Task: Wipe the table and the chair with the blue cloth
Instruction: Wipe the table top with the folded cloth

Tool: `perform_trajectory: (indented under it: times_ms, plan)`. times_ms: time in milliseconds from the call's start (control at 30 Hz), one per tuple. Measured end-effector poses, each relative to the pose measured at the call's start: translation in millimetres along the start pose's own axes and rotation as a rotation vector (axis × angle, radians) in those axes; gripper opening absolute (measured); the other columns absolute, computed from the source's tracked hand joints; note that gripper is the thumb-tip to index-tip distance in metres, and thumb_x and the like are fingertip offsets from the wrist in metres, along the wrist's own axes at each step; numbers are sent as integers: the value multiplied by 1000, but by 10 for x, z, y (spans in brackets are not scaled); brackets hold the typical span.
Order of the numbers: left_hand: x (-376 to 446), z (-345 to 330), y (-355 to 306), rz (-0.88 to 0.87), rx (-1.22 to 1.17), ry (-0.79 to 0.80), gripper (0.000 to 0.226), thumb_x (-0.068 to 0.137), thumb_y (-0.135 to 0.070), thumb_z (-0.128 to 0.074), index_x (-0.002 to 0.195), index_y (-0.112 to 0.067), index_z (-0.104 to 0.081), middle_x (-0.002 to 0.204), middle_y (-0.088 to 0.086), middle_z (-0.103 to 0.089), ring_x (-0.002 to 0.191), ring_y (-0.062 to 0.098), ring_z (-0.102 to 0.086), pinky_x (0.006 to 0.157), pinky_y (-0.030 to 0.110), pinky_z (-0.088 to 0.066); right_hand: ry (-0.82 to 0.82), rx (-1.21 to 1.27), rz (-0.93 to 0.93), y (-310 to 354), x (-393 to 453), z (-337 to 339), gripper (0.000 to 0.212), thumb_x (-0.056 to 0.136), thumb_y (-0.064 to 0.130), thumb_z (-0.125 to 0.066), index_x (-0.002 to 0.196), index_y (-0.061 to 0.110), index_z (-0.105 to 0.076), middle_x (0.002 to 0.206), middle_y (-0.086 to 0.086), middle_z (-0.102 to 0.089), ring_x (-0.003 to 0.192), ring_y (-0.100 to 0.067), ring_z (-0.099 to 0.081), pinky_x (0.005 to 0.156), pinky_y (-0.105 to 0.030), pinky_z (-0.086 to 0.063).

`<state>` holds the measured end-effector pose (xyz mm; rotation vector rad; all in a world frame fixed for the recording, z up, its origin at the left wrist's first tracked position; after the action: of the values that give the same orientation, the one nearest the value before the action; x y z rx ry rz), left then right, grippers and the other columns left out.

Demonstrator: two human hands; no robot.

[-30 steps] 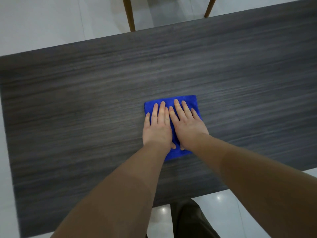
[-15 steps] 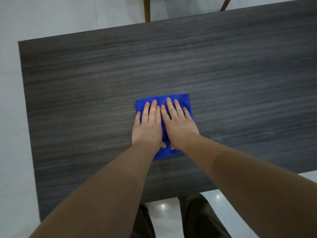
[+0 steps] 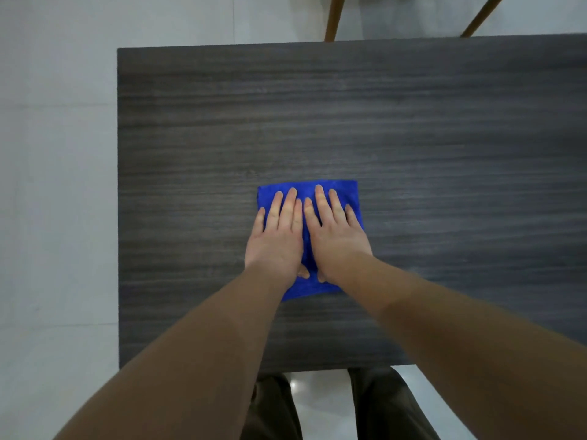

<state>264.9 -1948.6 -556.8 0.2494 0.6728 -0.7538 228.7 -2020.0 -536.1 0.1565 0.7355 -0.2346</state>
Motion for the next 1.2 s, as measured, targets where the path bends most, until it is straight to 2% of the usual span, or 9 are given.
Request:
perform_trajectory:
  times_ms: [367, 767, 1200]
  plan:
    - [-140, -97, 722, -24, -2, -25, 130, 76, -66, -67, 151, -12, 24, 158, 5, 33, 146, 23, 28, 123, 45, -1, -3, -18, -6, 717, 197, 60, 127, 76, 42, -78, 151, 11, 20, 156, -12, 32, 146, -32, 23, 121, -47, -1]
    - [-299, -194, 1597, -11, -26, -21, 133, 73, -65, -70, 152, -13, 23, 158, 4, 33, 146, 22, 28, 123, 44, 0, 7, -27, 16, 1554, 438, 191, 128, 76, 46, -76, 151, 11, 21, 156, -13, 32, 145, -32, 24, 121, -48, -1]
    - [-443, -266, 2449, -36, 2, -87, 130, 73, -64, -70, 154, -12, 17, 161, 4, 26, 148, 21, 23, 123, 42, 1, -9, -31, 26, 2373, 654, 340, 126, 76, 50, -74, 153, 11, 18, 157, -13, 29, 146, -32, 22, 121, -49, -4]
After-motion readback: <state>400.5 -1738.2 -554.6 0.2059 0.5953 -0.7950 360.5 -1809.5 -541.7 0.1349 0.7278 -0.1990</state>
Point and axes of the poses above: each hand's wrist, its own x-axis towards the middle knuckle, its own z-axis out of the back of the hand, y = z × x, the point moved 9 cm from there along x, towards the middle knuckle
